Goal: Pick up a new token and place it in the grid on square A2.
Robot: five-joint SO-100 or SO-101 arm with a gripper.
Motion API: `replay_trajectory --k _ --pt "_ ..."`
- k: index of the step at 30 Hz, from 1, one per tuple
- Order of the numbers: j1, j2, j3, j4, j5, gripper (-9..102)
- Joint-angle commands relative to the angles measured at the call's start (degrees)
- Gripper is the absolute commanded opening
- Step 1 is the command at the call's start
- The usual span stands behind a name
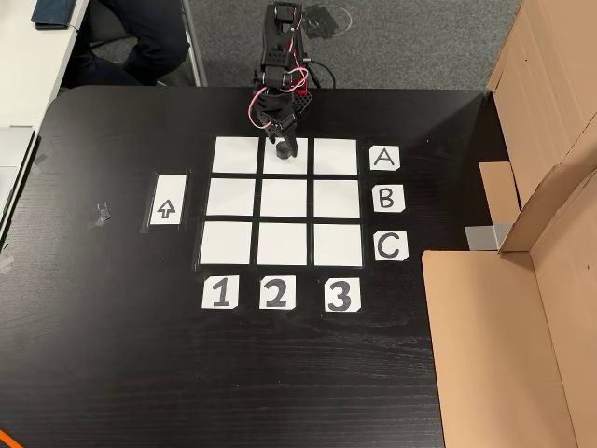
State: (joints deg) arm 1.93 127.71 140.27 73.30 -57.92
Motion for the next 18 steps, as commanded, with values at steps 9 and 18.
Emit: replay_trajectory --k 9,18 --pt "-1.3 6.3 -7.4 -0.4 7.7 31" --pt "-6.7 4.6 -20.5 -0.7 19.4 31"
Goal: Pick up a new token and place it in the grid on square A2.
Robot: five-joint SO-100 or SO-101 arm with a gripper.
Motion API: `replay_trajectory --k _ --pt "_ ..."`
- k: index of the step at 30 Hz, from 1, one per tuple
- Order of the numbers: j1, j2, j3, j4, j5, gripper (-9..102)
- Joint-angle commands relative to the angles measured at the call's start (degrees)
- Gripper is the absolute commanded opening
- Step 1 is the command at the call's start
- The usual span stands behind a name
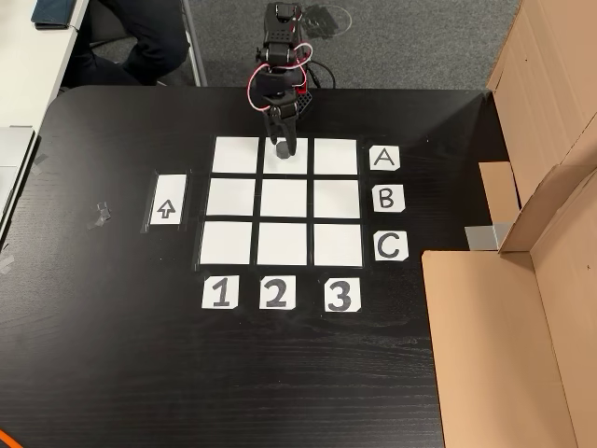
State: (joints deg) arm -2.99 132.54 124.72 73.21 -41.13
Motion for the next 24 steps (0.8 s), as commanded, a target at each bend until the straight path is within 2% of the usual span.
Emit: replay_trajectory --k 1,16,24 --pt "-2.7 -1.1 -6.8 -0.6 4.0 31" --pt "-15.0 -16.6 -32.4 -1.6 24.3 32" --pt "-18.6 -18.9 -35.1 -9.1 34.9 32"
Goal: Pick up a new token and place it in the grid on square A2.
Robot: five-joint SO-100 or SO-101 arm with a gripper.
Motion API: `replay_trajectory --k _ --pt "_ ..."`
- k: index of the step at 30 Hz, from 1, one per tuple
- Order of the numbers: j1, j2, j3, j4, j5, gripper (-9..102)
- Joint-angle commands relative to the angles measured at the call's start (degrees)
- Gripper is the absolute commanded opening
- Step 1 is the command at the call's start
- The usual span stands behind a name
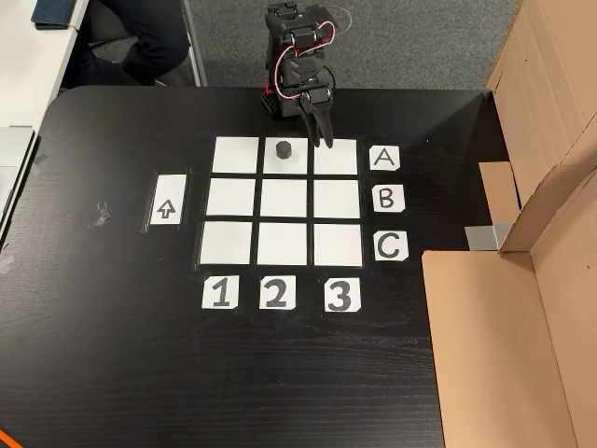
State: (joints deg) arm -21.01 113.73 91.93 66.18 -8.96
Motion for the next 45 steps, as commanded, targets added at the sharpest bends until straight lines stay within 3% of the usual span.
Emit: replay_trajectory --k 1,15,45 --pt "-0.7 -0.1 -2.3 -2.5 3.8 31" --pt "2.1 0.0 -1.8 -4.8 9.8 31" --pt "0.7 8.3 -2.2 -1.4 11.2 31"
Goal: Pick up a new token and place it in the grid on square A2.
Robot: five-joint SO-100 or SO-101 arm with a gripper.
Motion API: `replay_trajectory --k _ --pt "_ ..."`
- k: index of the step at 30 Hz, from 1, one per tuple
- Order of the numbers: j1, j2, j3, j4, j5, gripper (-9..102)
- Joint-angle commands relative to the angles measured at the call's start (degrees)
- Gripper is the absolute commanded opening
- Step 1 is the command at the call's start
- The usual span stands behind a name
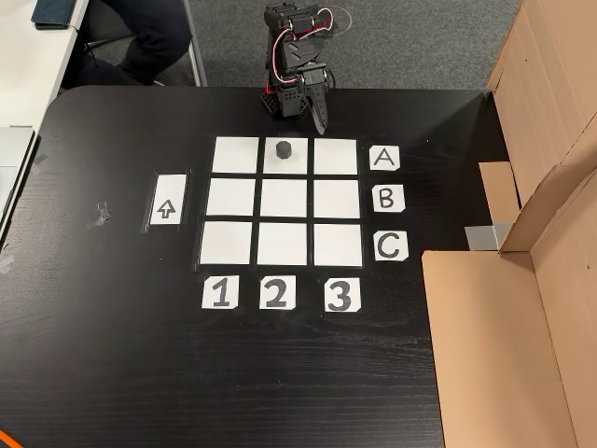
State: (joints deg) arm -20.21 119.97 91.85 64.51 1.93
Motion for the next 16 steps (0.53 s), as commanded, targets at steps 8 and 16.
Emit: replay_trajectory --k 8,16 --pt "0.0 1.8 -1.6 0.2 0.4 31" --pt "0.1 1.0 -1.6 -0.1 0.4 31"
